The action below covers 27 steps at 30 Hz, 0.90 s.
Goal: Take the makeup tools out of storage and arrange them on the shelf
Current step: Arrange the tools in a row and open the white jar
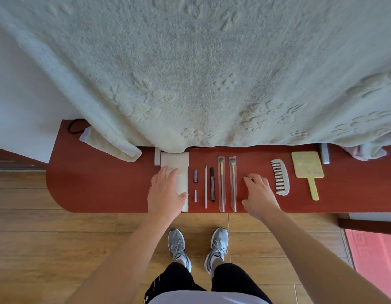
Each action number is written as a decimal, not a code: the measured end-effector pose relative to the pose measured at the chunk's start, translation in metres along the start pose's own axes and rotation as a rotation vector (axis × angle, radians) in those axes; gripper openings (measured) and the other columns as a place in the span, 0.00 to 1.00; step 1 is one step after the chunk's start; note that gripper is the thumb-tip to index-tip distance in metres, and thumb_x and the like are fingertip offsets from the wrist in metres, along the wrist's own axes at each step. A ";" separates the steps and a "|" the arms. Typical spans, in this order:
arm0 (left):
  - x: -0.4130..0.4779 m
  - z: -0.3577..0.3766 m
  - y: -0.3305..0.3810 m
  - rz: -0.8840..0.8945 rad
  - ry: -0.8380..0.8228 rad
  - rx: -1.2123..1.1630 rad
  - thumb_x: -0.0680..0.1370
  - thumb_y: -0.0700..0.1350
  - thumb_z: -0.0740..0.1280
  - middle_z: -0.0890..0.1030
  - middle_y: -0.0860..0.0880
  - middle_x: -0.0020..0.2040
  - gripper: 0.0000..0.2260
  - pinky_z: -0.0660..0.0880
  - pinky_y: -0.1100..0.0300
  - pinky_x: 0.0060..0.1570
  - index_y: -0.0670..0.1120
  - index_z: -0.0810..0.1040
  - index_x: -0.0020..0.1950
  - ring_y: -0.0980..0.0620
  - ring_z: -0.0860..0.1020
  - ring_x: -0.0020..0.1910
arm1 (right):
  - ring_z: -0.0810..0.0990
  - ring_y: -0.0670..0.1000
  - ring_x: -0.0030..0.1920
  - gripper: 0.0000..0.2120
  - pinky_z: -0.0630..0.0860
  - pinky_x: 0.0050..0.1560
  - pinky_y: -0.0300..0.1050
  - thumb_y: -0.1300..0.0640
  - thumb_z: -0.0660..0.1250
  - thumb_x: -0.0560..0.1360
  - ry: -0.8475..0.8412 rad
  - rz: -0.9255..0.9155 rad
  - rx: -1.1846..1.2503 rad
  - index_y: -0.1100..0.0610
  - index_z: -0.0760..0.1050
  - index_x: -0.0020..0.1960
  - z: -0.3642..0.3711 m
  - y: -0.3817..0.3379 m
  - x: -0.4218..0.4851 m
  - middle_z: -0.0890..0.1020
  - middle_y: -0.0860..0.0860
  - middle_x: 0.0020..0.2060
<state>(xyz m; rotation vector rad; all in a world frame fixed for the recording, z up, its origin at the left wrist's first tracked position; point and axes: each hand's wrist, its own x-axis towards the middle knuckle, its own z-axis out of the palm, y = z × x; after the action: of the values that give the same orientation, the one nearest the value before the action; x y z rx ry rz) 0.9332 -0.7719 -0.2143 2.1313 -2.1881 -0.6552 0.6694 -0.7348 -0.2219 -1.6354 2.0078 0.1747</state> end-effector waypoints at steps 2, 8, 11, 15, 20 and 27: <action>-0.001 -0.005 0.003 0.007 0.031 -0.038 0.75 0.52 0.72 0.66 0.49 0.72 0.29 0.77 0.55 0.56 0.52 0.66 0.73 0.47 0.66 0.69 | 0.59 0.56 0.72 0.33 0.63 0.72 0.48 0.58 0.67 0.74 -0.001 -0.003 -0.002 0.57 0.60 0.76 0.000 0.000 -0.001 0.61 0.52 0.74; 0.002 -0.021 0.013 0.112 0.020 -0.144 0.77 0.52 0.71 0.70 0.52 0.67 0.27 0.68 0.63 0.51 0.52 0.65 0.73 0.52 0.68 0.66 | 0.59 0.55 0.72 0.33 0.63 0.71 0.47 0.58 0.67 0.74 -0.002 0.010 -0.011 0.56 0.60 0.76 -0.001 -0.002 -0.002 0.61 0.51 0.74; 0.006 -0.027 0.017 0.164 -0.004 -0.160 0.77 0.52 0.70 0.70 0.52 0.67 0.27 0.70 0.61 0.53 0.52 0.65 0.73 0.52 0.70 0.66 | 0.59 0.55 0.72 0.33 0.64 0.71 0.47 0.58 0.67 0.73 -0.003 0.016 0.004 0.57 0.61 0.75 -0.001 -0.003 -0.002 0.62 0.51 0.73; 0.010 -0.032 0.025 0.209 -0.043 -0.161 0.78 0.53 0.69 0.68 0.53 0.72 0.29 0.71 0.54 0.63 0.52 0.63 0.76 0.52 0.68 0.71 | 0.60 0.55 0.72 0.33 0.64 0.70 0.47 0.59 0.67 0.73 0.038 0.018 0.056 0.57 0.61 0.75 -0.002 -0.003 -0.003 0.63 0.51 0.73; 0.009 -0.028 0.052 0.268 -0.042 -0.146 0.79 0.52 0.67 0.66 0.52 0.75 0.28 0.65 0.56 0.69 0.51 0.62 0.77 0.52 0.65 0.74 | 0.59 0.54 0.73 0.32 0.61 0.72 0.48 0.54 0.68 0.75 0.118 -0.017 0.114 0.57 0.61 0.76 -0.016 0.007 -0.006 0.63 0.51 0.73; -0.001 -0.004 0.113 0.292 0.011 -0.125 0.79 0.54 0.67 0.70 0.52 0.69 0.26 0.69 0.56 0.65 0.50 0.66 0.75 0.51 0.68 0.68 | 0.59 0.55 0.74 0.30 0.62 0.73 0.50 0.47 0.62 0.78 0.178 -0.054 0.116 0.57 0.59 0.76 -0.045 0.054 -0.010 0.63 0.52 0.74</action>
<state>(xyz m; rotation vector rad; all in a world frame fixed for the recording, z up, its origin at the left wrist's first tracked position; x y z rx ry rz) 0.8269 -0.7741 -0.1760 1.7069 -2.3178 -0.7325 0.6057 -0.7319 -0.1916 -1.6799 2.0589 -0.1090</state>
